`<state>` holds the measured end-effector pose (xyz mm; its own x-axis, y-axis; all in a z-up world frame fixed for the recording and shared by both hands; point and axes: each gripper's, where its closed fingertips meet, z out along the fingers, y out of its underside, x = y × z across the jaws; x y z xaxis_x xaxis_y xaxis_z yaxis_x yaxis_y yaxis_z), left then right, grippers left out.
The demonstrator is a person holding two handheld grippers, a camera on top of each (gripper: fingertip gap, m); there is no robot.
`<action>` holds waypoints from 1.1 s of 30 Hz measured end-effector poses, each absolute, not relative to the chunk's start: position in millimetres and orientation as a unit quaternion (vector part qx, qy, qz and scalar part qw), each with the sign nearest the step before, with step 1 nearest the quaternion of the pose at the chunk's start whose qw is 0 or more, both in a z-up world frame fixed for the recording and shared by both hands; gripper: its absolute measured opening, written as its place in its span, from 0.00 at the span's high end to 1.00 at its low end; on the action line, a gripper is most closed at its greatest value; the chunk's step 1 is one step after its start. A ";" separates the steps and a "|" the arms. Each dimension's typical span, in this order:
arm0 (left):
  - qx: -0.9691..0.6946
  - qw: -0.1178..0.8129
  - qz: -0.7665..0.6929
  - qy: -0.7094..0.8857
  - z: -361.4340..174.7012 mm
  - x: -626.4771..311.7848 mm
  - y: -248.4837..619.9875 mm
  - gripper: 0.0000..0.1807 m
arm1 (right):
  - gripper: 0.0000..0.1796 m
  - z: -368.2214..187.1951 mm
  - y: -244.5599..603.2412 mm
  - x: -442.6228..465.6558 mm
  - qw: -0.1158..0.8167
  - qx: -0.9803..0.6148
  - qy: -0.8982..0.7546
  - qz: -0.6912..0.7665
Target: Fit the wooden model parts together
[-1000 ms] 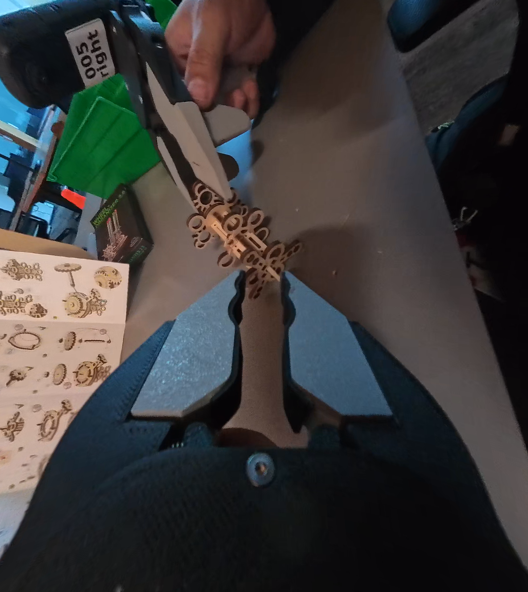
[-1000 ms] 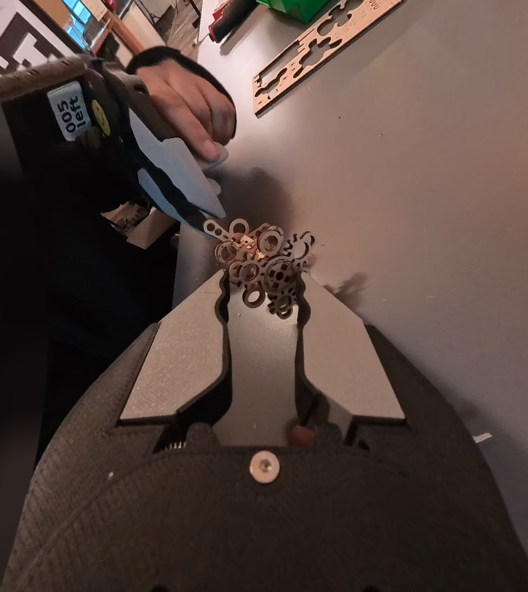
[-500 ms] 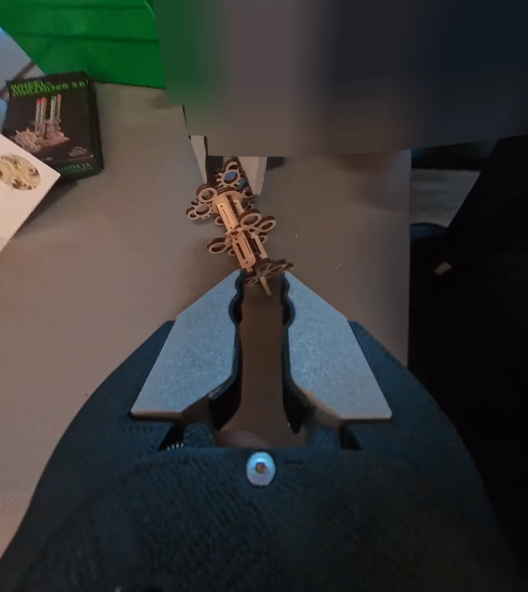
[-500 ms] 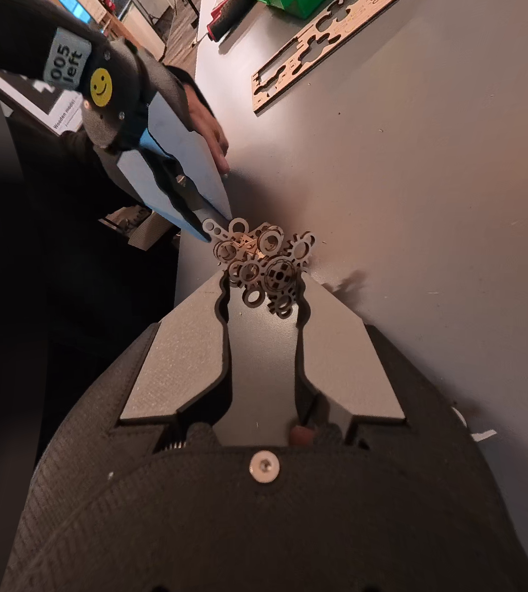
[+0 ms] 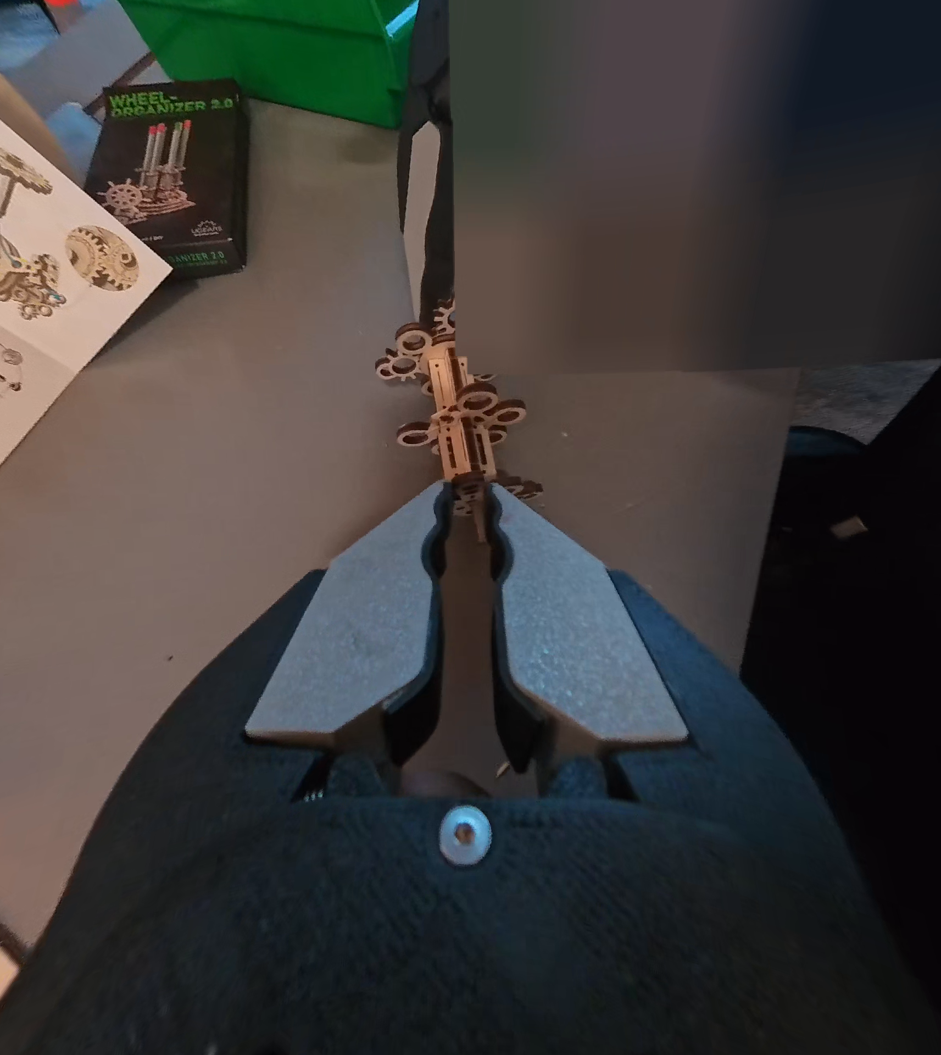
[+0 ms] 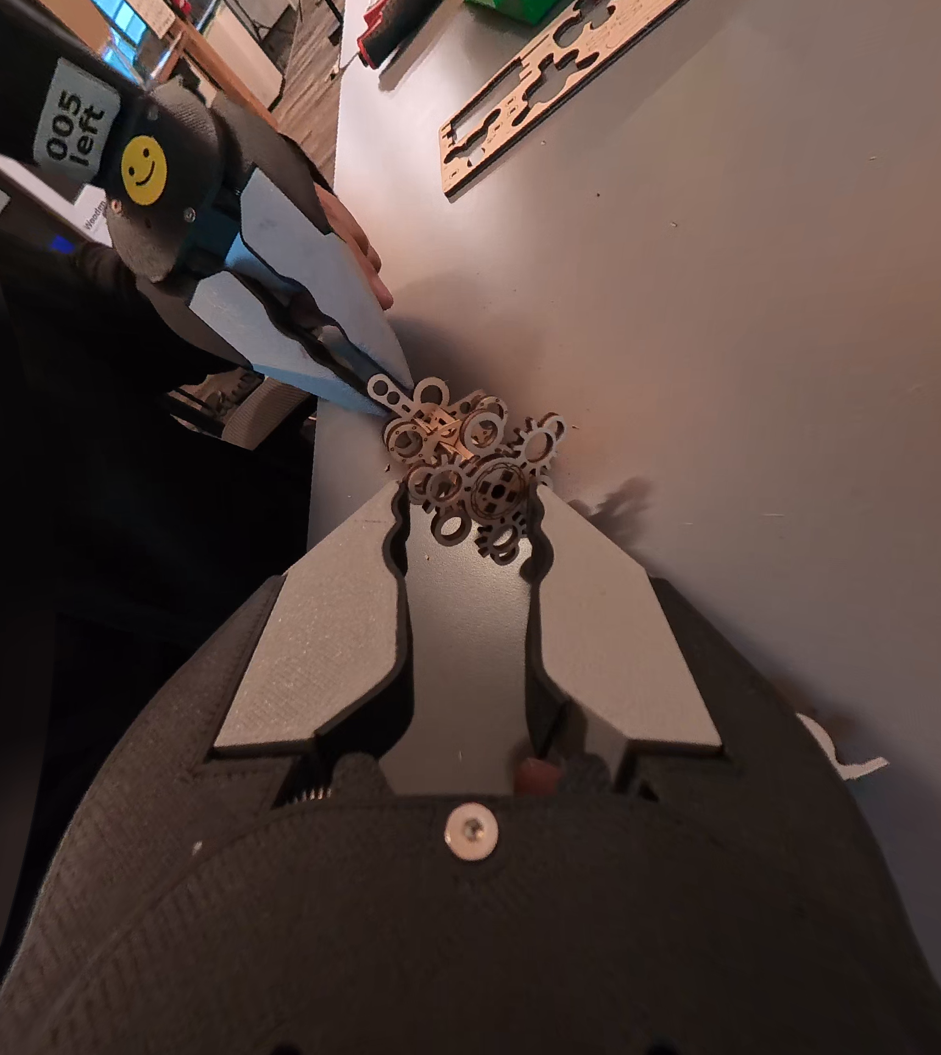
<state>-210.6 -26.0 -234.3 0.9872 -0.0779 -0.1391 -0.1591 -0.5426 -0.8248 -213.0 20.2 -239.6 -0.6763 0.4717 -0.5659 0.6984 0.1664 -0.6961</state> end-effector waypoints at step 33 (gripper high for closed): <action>-0.823 0.466 0.232 0.226 -229.1 -213.9 -22.9 0.97 | 0.79 -233.6 20.8 -214.8 0.056 0.364 0.773 -0.517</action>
